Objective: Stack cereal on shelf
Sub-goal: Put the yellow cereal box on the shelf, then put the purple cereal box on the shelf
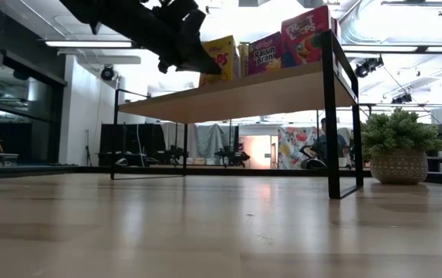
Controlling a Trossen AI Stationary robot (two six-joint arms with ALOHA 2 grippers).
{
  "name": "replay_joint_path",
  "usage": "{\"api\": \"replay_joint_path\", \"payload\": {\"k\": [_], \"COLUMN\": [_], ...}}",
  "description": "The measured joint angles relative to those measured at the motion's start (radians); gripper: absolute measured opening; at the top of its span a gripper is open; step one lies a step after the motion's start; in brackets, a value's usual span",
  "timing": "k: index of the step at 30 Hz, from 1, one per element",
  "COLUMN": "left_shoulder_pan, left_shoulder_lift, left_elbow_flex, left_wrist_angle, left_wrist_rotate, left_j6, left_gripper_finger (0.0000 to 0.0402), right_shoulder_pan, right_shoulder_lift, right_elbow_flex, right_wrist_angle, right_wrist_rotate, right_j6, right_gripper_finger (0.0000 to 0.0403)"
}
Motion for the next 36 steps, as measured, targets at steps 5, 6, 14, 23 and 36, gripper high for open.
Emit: {"api": "replay_joint_path", "payload": {"k": [5,6,14,23,36], "left_shoulder_pan": [0.006,0.001,-0.097,-0.254,-0.295], "left_shoulder_lift": [-0.007,-0.013,-0.178,-0.344,-0.292], "left_elbow_flex": [0.000,0.000,-0.007,-0.109,-0.131], "left_wrist_angle": [-0.022,-0.027,-0.159,0.001,0.058], "left_wrist_rotate": [0.001,0.001,0.007,0.008,0.004], "left_j6": [0.008,0.016,0.026,0.012,-0.043], "left_gripper_finger": [0.0000,0.0000,0.0000,0.0000,0.0000], "right_shoulder_pan": [0.000,0.000,0.000,0.139,0.655], "right_shoulder_lift": [0.000,0.000,0.000,-0.010,0.105], "right_elbow_flex": [0.000,0.000,0.000,0.000,0.000], "right_wrist_angle": [0.000,0.000,-0.138,-0.153,-0.153], "right_wrist_rotate": [-0.001,-0.001,-0.066,-0.434,-0.250], "right_j6": [-0.001,-0.003,0.113,0.482,1.533], "right_gripper_finger": [0.0213,0.0213,0.0213,0.0213,0.0213]}}
